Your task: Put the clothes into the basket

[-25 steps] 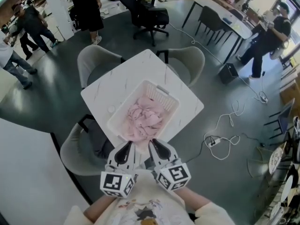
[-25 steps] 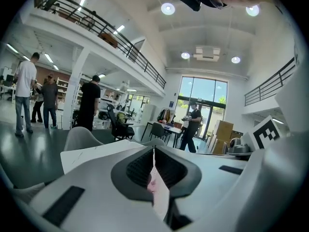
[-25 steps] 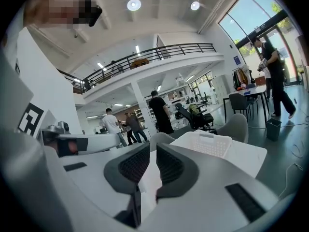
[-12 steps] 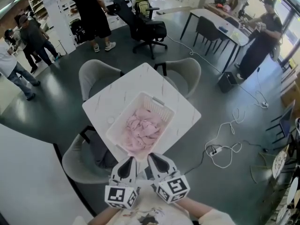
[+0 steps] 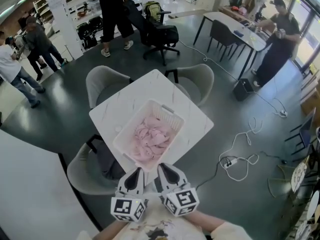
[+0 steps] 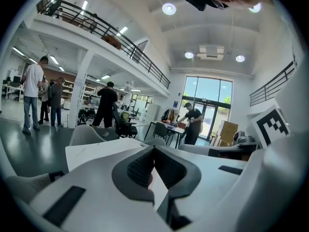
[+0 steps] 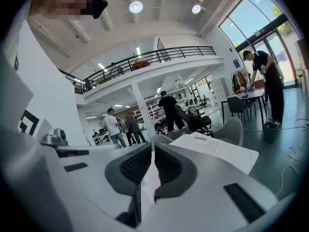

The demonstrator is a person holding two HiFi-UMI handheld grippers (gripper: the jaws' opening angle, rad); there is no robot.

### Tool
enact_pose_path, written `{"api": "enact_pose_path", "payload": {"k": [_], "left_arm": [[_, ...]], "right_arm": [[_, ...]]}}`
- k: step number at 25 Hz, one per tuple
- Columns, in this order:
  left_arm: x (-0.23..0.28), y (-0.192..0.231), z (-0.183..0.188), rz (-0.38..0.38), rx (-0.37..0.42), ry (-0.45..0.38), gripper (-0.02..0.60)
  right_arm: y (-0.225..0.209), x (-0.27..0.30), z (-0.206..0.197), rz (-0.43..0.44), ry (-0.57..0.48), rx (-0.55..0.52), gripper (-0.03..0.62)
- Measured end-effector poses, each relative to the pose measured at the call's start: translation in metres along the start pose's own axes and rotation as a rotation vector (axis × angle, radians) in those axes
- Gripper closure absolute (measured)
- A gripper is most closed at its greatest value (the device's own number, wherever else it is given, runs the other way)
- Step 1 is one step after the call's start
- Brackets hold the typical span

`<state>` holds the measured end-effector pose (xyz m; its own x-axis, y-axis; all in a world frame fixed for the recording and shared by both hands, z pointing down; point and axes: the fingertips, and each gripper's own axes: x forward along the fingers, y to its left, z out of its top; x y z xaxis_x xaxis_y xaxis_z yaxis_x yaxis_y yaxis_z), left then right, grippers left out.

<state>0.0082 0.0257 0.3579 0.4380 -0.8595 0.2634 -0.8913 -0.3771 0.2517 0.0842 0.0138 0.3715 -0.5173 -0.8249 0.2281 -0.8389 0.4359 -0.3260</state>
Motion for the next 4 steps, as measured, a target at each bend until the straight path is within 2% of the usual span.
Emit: {"api": "enact_pose_path", "payload": {"k": [4], "left_arm": [[-0.0008, 0.0016, 0.0002, 0.012, 0.001, 0.005, 0.571]], "right_arm": [[0.0001, -0.001, -0.0039, -0.009, 0.004, 0.011, 0.566]]}}
